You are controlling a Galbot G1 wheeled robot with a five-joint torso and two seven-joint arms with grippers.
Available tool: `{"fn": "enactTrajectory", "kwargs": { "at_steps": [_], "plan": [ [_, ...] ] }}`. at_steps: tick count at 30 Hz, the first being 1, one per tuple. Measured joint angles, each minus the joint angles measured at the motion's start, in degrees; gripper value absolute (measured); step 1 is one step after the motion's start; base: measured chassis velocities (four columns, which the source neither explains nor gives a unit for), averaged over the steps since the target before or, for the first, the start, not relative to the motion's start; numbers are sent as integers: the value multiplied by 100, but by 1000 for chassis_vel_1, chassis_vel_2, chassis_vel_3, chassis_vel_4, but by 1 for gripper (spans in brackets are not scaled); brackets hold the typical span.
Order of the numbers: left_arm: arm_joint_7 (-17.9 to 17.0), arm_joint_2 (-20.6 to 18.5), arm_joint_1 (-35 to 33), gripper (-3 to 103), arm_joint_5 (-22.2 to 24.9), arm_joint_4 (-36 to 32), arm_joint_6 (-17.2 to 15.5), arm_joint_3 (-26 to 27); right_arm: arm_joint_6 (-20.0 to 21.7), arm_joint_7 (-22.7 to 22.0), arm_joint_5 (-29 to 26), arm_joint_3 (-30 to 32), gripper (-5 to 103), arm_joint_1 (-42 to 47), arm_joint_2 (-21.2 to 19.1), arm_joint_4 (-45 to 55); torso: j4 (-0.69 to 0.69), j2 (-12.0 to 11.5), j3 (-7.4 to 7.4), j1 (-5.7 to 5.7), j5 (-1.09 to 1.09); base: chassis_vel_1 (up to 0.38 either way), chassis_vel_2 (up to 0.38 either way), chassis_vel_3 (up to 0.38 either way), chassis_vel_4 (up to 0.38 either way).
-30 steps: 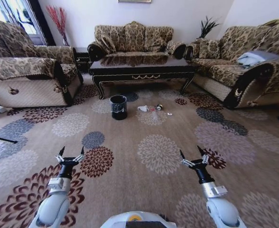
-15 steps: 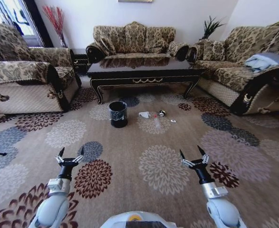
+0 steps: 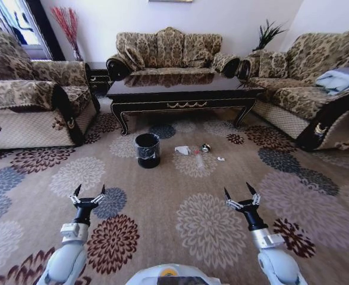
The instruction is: Move to the front of the table and pick up the trash from the floor, then place it into the trash bin.
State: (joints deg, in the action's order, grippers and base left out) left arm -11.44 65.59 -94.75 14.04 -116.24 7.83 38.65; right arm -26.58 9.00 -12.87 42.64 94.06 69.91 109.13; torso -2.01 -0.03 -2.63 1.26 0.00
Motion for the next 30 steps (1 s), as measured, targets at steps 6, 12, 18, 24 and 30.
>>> {"fn": "enactTrajectory", "kwargs": {
  "at_steps": [6,12,18,24,30],
  "plan": [
    [13,-19,17,100,-2,0,-21,-5,19,-5,-2,-4,100,-13,-2,-17,0,0,-1,0,0,-185,197,188,-203],
    [53,-32,19,100,14,-6,-24,-11,28,-10,0,-7,100,-15,-1,-21,0,0,-1,0,0,-183,185,182,-195],
    [74,-42,20,100,29,-11,-24,-15,36,-15,8,-10,100,-14,4,-18,0,0,-1,0,1,-178,182,180,-187],
    [76,-48,23,100,33,-11,-25,-22,45,-18,22,-12,100,-12,1,-17,0,1,-1,0,0,-196,187,179,-190],
    [76,-58,40,100,40,6,-33,-25,63,-21,22,-24,100,-27,-23,-17,0,1,-2,0,0,-187,183,201,-190]
  ]
}}
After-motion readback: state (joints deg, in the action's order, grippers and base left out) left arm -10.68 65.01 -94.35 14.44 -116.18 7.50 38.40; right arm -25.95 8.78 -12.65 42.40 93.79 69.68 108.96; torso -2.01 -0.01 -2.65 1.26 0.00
